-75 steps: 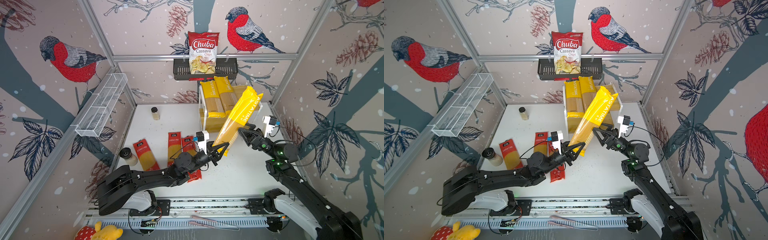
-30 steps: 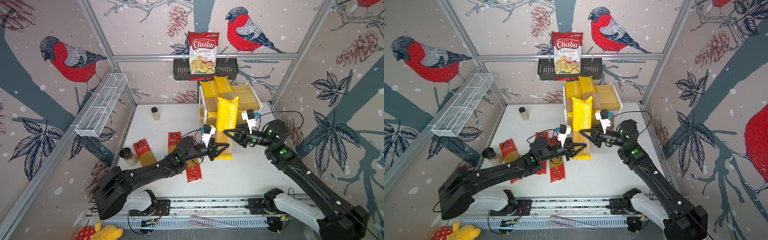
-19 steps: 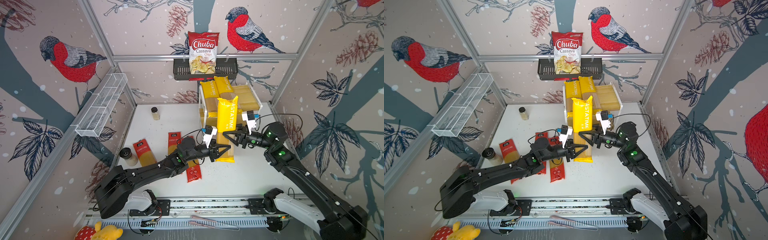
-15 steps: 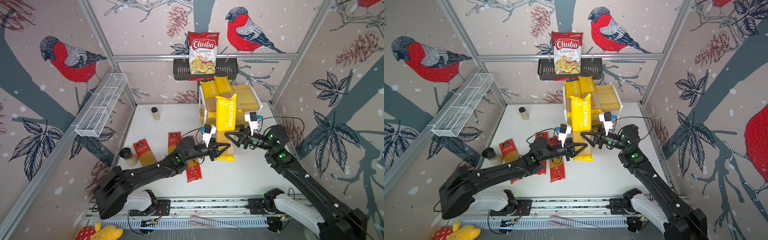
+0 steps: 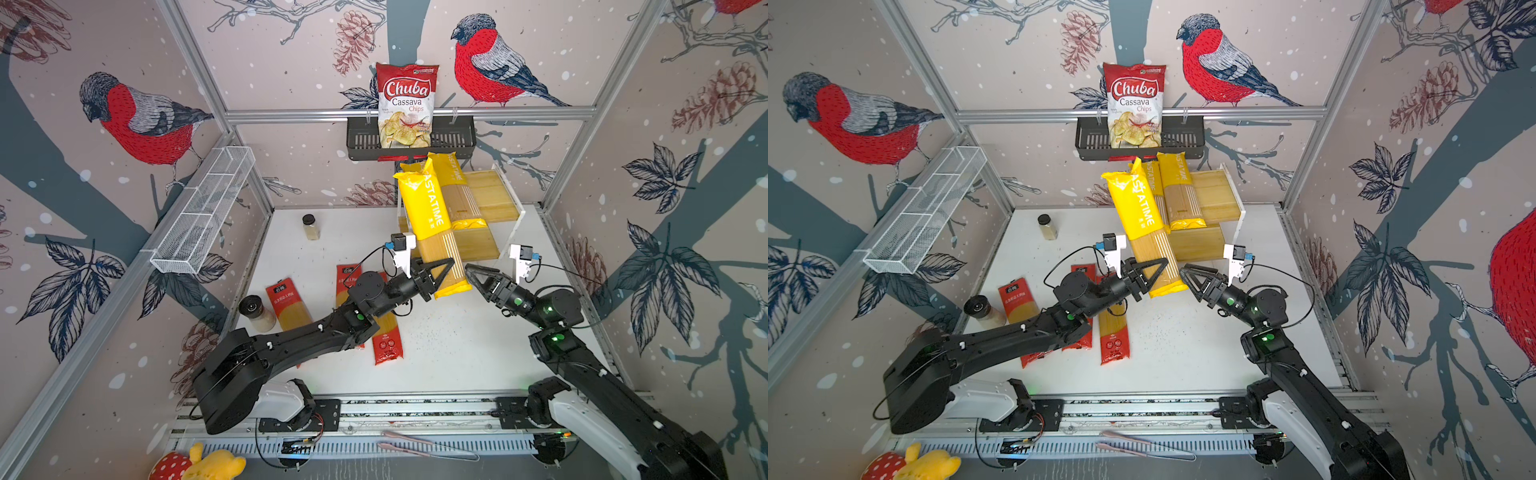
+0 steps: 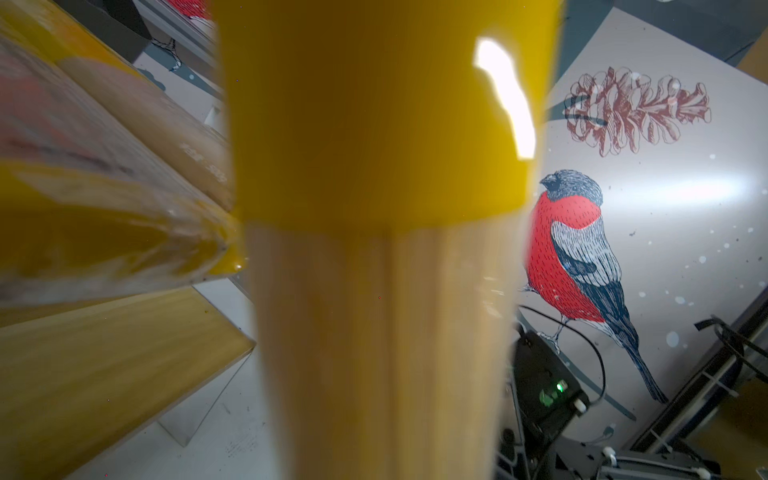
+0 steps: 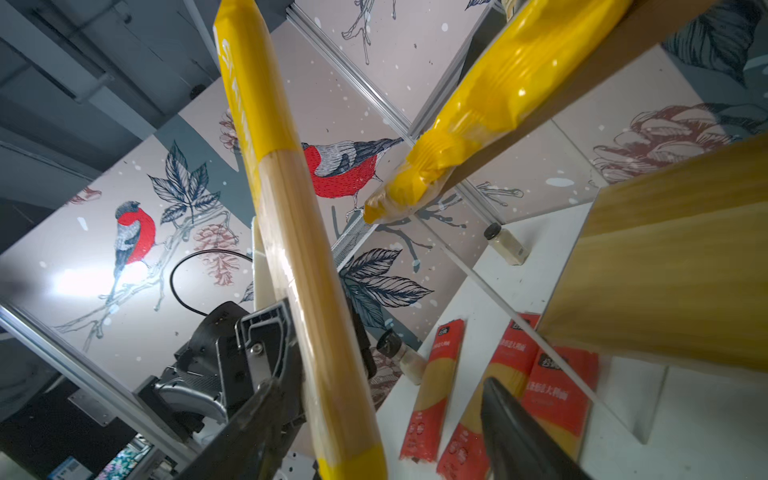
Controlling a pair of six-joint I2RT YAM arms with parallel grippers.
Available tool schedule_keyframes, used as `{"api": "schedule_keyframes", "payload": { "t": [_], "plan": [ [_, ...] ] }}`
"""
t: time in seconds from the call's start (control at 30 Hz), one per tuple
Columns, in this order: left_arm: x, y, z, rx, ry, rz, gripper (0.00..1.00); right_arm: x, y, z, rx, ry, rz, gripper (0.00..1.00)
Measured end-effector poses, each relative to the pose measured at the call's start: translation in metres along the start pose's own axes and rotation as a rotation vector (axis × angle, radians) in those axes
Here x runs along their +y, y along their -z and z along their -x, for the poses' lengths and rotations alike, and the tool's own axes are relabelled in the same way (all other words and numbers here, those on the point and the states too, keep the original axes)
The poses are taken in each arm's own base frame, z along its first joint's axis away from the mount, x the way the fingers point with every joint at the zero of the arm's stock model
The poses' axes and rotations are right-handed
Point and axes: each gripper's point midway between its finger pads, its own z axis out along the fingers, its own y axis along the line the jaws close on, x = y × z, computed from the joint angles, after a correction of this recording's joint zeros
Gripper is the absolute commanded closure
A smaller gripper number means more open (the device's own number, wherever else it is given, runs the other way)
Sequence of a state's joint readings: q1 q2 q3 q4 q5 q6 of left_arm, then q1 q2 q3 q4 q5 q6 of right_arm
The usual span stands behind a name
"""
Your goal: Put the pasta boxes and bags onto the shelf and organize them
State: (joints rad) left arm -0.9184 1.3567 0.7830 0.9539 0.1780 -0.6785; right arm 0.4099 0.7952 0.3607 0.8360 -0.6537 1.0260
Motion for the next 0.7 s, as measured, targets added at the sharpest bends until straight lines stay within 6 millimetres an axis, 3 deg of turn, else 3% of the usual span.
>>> {"api": "schedule_keyframes", "payload": {
  "t": [0.17,0.37,0.7],
  "plan": [
    [0.004,-0.008,0.014,-0.068,0.033,0.021,0.92,0.020,-0.003,-0.004,-0.021,-0.023,0.078,0.27],
    [0.000,-0.017,0.024,-0.116,0.078,-0.014,0.92,0.009,-0.007,-0.009,-0.036,-0.069,0.067,0.33],
    [-0.004,-0.025,0.015,-0.104,0.147,-0.056,0.91,0.017,-0.014,-0.002,-0.104,-0.086,0.102,0.46]
  ]
}}
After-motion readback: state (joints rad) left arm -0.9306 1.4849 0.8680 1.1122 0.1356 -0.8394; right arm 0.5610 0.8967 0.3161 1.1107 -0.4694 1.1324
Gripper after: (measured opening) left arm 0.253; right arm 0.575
